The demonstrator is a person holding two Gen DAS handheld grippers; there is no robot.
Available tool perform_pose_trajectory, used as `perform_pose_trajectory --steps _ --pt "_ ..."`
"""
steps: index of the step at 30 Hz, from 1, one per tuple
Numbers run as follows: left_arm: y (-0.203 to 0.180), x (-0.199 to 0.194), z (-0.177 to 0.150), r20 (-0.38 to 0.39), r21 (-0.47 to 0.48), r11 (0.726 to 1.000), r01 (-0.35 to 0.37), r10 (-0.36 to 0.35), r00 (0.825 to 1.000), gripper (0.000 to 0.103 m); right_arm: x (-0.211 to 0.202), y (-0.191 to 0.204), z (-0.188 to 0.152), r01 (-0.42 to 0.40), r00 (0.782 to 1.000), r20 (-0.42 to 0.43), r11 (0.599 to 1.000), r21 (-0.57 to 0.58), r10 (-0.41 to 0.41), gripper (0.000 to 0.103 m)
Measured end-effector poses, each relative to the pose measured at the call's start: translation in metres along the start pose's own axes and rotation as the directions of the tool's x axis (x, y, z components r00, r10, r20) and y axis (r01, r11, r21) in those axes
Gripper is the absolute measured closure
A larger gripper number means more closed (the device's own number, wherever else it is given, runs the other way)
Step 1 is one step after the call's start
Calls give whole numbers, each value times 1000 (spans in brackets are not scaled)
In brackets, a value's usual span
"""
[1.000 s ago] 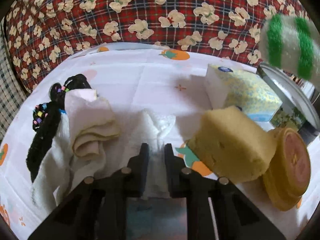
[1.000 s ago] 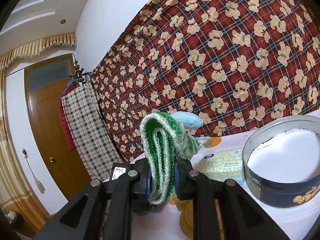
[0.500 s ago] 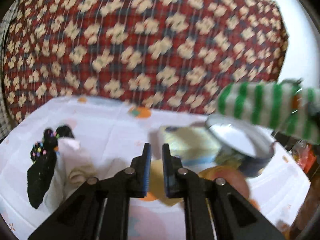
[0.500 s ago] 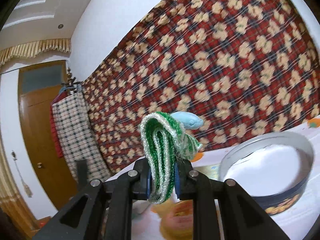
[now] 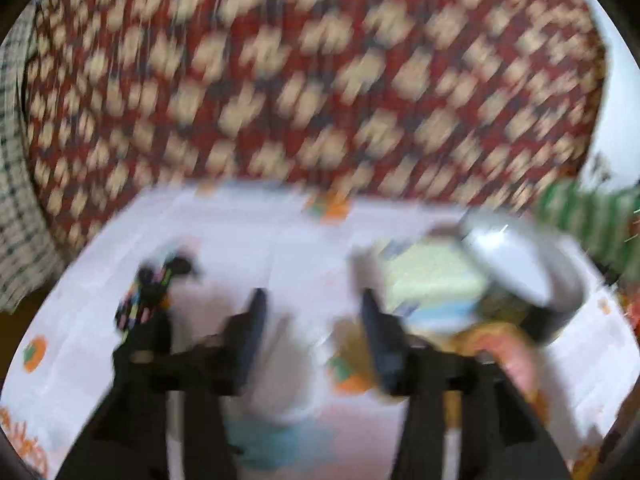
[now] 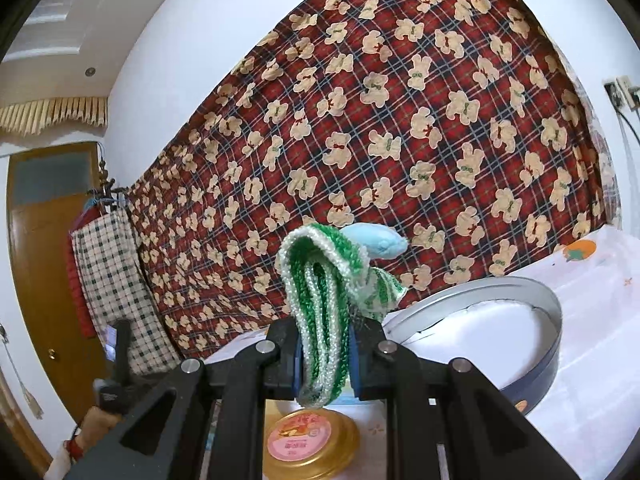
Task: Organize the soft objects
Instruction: 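Lift the striped sock with the right gripper while the left gripper grasps the white towel, then lower the sock and towel into the tin and open both grippers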
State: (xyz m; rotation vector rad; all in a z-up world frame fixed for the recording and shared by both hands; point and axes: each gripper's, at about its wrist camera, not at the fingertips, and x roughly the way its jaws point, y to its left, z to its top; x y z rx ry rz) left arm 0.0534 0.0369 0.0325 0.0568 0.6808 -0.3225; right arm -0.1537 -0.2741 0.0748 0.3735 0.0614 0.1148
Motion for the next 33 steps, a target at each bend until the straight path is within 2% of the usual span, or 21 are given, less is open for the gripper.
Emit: perform_pose_trajectory --steps 2,4,7,8,9,12,14,16,17,21,24,27,30,33 --pt "3 20 -8 -79 5 1000 -21 22 997 47 3 0 -1 -14 1000 -5 1000 11 14 84" --pt "-3 44 -16 -153 36 999 -2 7 988 45 8 0 -3 -22 1000 -18 1000 22 23 84" --pt "-9 78 -25 -235 91 991 -102 121 964 48 8 0 -4 -25 999 -31 999 29 26 84" --pt "-11 86 -29 -253 93 991 -92 113 961 49 6 0 -3 -21 999 -28 1000 23 22 84" --pt "-10 88 -31 -230 76 994 -78 94 969 52 7 1 -4 -16 1000 -24 1000 16 16 84" --pt "-6 91 -31 -238 44 999 -26 35 971 67 8 0 -4 -9 1000 -24 1000 14 9 84" --pt "-3 91 -33 -227 44 999 -20 29 973 73 10 -2 -6 -13 999 -30 999 30 14 84" --pt "-1 88 -36 -207 34 999 -14 20 978 84 8 -1 -7 -15 999 -29 999 36 16 84" --pt "1 86 -37 -192 21 1000 -8 12 981 86 8 -1 -7 -13 999 -29 999 33 14 84" --pt "6 60 -34 -79 -59 998 32 -37 996 86 6 -1 -6 -10 1000 -23 1000 22 10 84" --pt "8 33 -28 31 -92 994 64 -61 998 86 0 -1 -2 3 1000 -1 1000 13 -3 84" --pt "-2 9 -21 121 -86 990 113 -103 987 86 -5 -3 3 23 1000 18 1000 8 -23 84" --pt "-23 -15 -13 213 -49 983 177 -163 963 86 -12 -4 7 63 997 39 998 -17 -62 84" --pt "-47 -29 -7 257 -8 972 234 -224 940 86 -20 -8 11 121 991 59 991 -51 -117 84"
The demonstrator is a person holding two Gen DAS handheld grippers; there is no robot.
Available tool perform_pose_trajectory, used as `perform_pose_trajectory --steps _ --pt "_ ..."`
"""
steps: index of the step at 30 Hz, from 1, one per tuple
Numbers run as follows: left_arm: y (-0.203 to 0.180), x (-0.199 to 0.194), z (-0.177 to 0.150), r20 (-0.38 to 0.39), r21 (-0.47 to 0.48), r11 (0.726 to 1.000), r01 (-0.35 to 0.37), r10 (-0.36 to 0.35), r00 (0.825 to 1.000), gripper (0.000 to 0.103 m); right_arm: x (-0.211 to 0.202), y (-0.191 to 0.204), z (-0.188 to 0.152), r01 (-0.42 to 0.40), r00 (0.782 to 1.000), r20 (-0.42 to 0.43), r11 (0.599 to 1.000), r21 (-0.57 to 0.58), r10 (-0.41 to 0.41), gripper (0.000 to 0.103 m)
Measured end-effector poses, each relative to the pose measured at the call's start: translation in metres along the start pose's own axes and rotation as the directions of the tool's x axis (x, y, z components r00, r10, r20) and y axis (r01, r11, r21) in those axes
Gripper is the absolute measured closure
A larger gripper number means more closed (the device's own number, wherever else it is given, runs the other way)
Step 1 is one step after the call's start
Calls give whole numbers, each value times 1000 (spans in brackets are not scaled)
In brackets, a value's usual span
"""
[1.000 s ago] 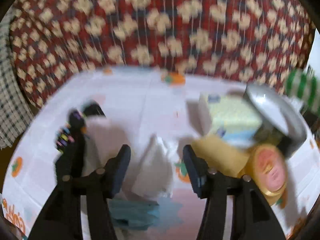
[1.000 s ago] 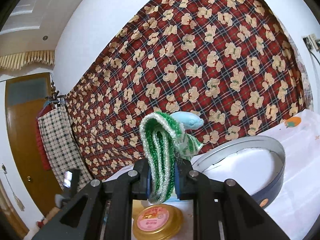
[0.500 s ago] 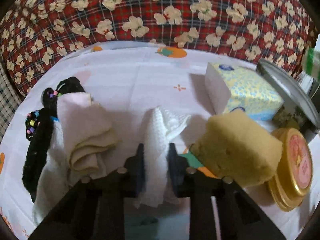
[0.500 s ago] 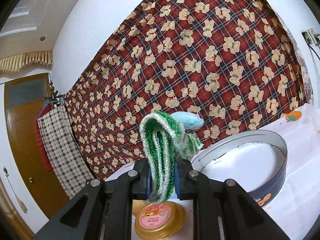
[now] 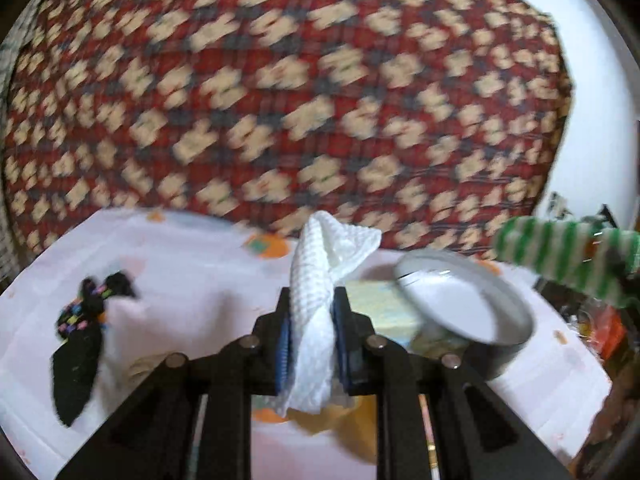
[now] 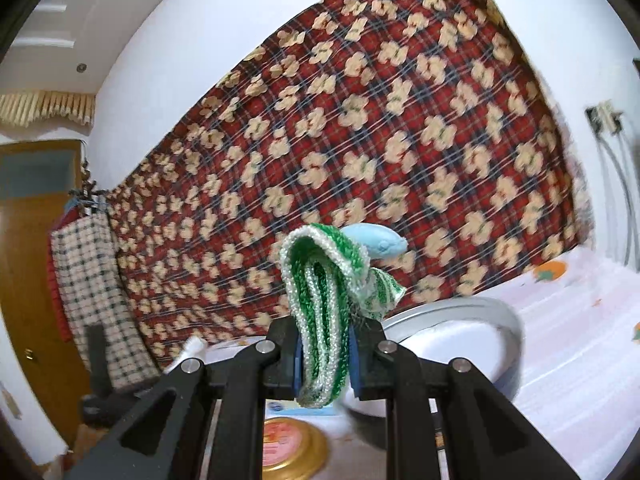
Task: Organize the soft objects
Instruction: 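Lower the sock and towel into the tin and open both grippers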
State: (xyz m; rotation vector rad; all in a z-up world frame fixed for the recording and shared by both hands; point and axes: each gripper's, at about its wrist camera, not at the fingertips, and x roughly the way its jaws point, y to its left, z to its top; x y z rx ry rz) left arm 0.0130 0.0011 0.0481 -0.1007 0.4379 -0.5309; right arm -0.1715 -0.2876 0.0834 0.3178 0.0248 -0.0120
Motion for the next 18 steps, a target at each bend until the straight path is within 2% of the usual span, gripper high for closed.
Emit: perform_pose_trajectory --steps 6,10,14,18 --pt "-66 13 7 15 57 987 147 -148 989 86 -1 -20 3 131 991 -6 988 -85 -132 84" --pt "-112 28 3 2 87 974 207 -208 978 86 6 -40 1 192 980 -27 977 -98 -195 84" --pt "-153 52 -4 -21 117 963 241 -240 970 86 25 -55 -4 247 965 -53 959 -139 -256 84" --pt "-181 79 -11 -36 145 963 227 -224 974 86 49 -67 -13 286 949 -83 942 -176 -304 84"
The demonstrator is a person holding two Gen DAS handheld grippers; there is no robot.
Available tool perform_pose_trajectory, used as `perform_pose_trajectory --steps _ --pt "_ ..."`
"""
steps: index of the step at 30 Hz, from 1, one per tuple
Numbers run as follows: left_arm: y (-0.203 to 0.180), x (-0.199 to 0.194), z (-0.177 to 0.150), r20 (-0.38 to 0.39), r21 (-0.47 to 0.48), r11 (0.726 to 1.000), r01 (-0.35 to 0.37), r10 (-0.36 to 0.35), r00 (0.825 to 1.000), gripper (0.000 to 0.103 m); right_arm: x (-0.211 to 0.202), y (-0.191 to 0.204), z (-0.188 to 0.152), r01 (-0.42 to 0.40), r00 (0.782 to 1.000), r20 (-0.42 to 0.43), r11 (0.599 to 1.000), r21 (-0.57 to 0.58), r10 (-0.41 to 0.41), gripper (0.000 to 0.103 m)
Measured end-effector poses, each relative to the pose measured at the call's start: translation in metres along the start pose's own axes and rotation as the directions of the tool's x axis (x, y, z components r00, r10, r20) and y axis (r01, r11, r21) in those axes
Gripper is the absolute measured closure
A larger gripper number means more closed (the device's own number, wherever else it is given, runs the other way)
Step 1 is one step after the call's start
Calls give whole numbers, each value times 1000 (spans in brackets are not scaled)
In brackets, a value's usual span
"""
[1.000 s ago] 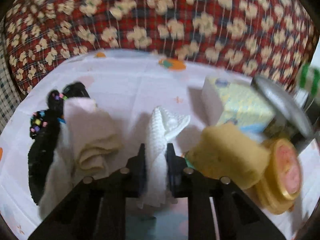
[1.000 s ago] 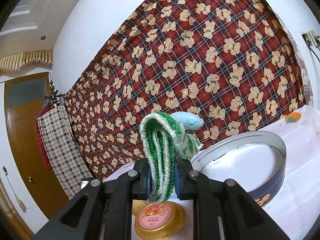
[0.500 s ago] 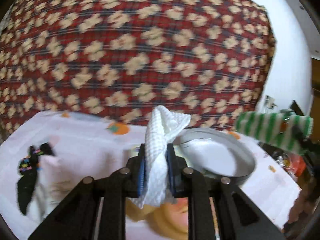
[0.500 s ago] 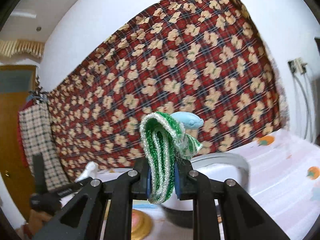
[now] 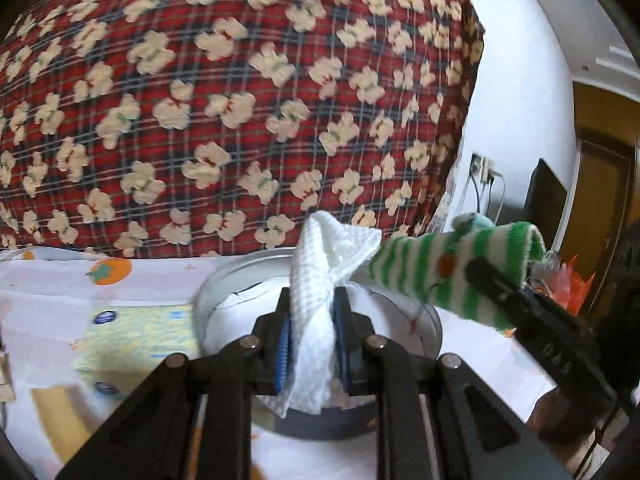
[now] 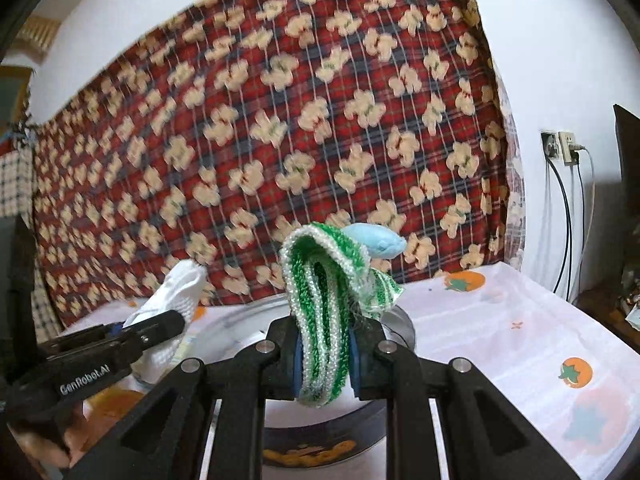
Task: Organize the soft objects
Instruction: 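Lower the sock and towel into the tin and open both grippers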
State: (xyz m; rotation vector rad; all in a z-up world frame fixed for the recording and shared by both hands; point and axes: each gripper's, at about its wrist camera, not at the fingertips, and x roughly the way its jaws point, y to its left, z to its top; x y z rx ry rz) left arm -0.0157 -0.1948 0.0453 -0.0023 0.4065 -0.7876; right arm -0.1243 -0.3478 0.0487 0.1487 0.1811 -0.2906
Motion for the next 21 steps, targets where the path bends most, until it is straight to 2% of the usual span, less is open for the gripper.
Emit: perform_pose_trajectory --steps 5,12,14,17,18,19,20,21 --pt "-18 31 -10 -24 27 999 -46 47 999 86 27 -7 -12 8 997 -73 1000 17 -7 84" --pt "-22 56 -24 -67 49 996 -81 84 994 86 35 -10 -15 17 995 -96 1000 -3 -18 83" --pt "-21 59 -26 -70 61 994 -94 99 993 83 39 -11 -16 6 993 -118 1000 8 -5 82" --pt "-17 59 -25 -70 39 993 -107 110 991 62 45 -9 -18 -10 988 -155 1000 13 12 76" --pt "-15 57 -25 -62 32 993 -112 114 992 41 45 -8 -18 -6 988 -155 1000 8 7 73" --pt "-14 54 -25 -46 27 991 -128 130 991 26 42 -8 -18 8 990 -141 1000 4 -8 65" --pt "-14 51 -25 -30 22 989 -147 147 989 19 38 -9 -17 15 993 -121 1000 8 -14 58" --pt "-13 47 -25 -8 18 987 -160 160 987 7 33 -10 -15 20 996 -88 1000 15 -19 39"
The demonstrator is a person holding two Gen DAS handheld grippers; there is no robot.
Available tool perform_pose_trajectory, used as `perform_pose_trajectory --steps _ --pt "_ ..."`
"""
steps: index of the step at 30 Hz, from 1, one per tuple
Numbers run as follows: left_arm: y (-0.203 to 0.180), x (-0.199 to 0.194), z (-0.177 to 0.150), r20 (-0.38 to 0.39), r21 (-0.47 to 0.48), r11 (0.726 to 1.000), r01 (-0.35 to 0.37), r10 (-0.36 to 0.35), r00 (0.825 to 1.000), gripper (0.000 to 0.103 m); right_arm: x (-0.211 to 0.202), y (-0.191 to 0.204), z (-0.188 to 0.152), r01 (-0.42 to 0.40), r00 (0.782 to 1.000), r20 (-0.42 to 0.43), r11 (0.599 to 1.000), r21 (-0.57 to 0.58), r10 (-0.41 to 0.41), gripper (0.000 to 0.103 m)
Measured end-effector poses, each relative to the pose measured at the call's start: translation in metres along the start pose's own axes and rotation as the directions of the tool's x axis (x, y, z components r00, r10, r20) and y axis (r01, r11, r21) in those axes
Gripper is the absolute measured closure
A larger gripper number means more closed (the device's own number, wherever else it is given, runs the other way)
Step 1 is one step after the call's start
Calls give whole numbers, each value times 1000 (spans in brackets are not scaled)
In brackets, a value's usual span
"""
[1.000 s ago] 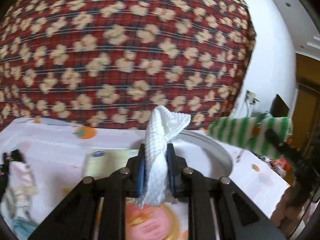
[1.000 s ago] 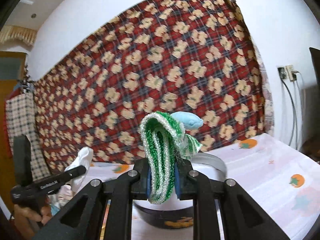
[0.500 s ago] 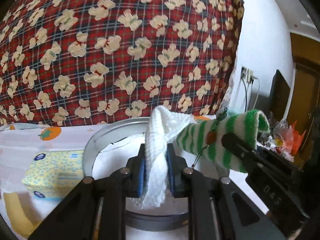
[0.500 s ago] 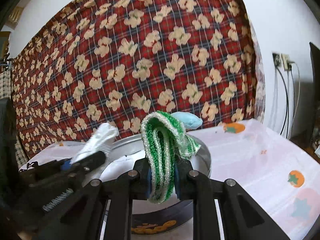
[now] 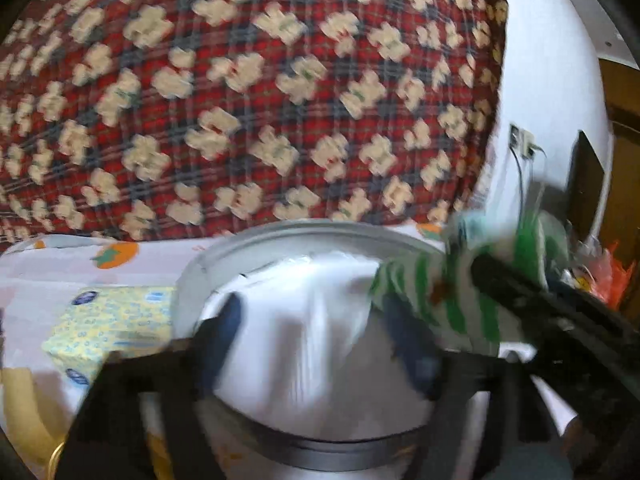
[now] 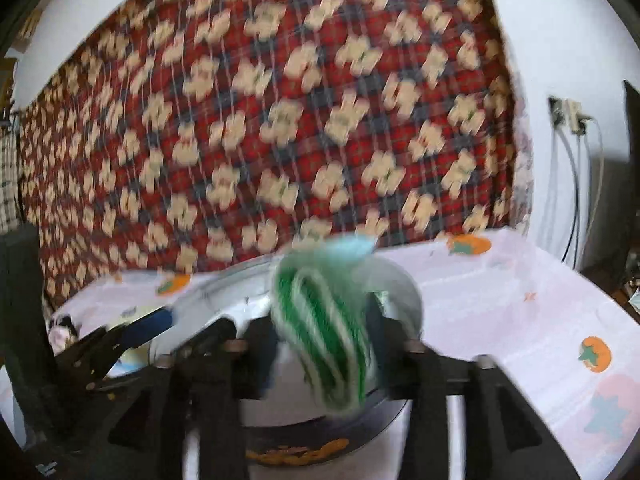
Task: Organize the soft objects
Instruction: 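Lower the sock and towel into the tin and open both grippers, then withdraw both grippers from the tin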
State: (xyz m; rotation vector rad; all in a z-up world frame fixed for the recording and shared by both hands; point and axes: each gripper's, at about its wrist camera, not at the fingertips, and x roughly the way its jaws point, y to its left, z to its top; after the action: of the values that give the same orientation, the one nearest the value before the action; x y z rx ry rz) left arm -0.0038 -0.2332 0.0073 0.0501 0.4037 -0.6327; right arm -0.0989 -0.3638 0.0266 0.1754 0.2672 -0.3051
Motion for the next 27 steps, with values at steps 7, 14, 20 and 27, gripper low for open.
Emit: perform_pose_trajectory --steps 7,14,20,27 --pt "-7 -12 -1 53 56 997 -49 46 998 0 -37 -2 1 73 977 199 997 19 -75 12" --pt "-2 -19 -4 49 38 995 -89 87 995 0 -34 3 -2 107 975 195 994 -10 -103 12" --pt "0 -24 -7 38 37 993 -112 110 993 0 -33 5 -5 125 975 187 992 -24 -119 12" --pt "4 -33 -11 40 39 990 -134 132 990 0 -28 -9 -6 114 983 137 992 54 -120 12"
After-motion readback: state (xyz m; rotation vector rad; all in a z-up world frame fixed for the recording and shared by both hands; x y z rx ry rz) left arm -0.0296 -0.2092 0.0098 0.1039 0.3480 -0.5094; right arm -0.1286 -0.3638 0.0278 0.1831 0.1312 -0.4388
